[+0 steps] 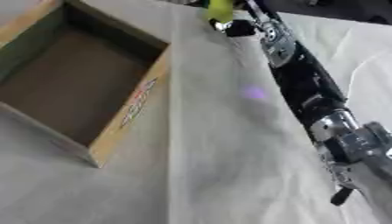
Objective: Pick up objects on the table and place them in the box.
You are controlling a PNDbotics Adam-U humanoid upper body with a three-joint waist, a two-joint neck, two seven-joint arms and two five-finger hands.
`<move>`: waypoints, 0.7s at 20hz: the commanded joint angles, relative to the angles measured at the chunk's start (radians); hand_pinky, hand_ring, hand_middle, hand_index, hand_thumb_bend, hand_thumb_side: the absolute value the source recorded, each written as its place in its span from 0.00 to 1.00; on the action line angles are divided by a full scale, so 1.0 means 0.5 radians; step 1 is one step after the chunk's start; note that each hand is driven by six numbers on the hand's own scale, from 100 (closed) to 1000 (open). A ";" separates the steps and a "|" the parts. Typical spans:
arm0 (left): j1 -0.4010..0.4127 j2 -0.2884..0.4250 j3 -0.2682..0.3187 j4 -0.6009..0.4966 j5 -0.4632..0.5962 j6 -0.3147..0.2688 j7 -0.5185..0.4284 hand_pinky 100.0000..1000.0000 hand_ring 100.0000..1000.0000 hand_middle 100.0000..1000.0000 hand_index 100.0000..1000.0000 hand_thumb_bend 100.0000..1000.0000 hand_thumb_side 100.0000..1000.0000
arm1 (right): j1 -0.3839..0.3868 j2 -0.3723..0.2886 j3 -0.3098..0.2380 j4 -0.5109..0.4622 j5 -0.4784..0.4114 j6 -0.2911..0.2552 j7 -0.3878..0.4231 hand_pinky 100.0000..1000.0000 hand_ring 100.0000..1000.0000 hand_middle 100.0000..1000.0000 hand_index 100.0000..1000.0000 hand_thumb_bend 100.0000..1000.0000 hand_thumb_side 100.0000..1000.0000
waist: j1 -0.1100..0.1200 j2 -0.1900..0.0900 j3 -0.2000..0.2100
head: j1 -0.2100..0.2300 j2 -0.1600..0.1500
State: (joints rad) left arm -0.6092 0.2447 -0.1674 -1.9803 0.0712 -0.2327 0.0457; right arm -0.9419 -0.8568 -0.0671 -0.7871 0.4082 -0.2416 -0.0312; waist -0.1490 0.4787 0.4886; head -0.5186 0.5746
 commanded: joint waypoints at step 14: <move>0.022 0.033 0.030 -0.039 -0.014 0.018 0.018 0.46 0.71 0.72 0.79 0.36 0.85 | -0.044 -0.031 0.071 -0.353 0.020 -0.127 -0.017 0.75 0.71 0.50 0.64 0.22 0.21 | 0.053 -0.144 -0.143 | 0.049 0.014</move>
State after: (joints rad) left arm -0.5926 0.2450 -0.1610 -1.9803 0.0686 -0.2269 0.0533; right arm -0.9427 -0.8479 -0.0348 -0.9225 0.4152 -0.2974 -0.0534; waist -0.1302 0.4343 0.4157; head -0.4997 0.5798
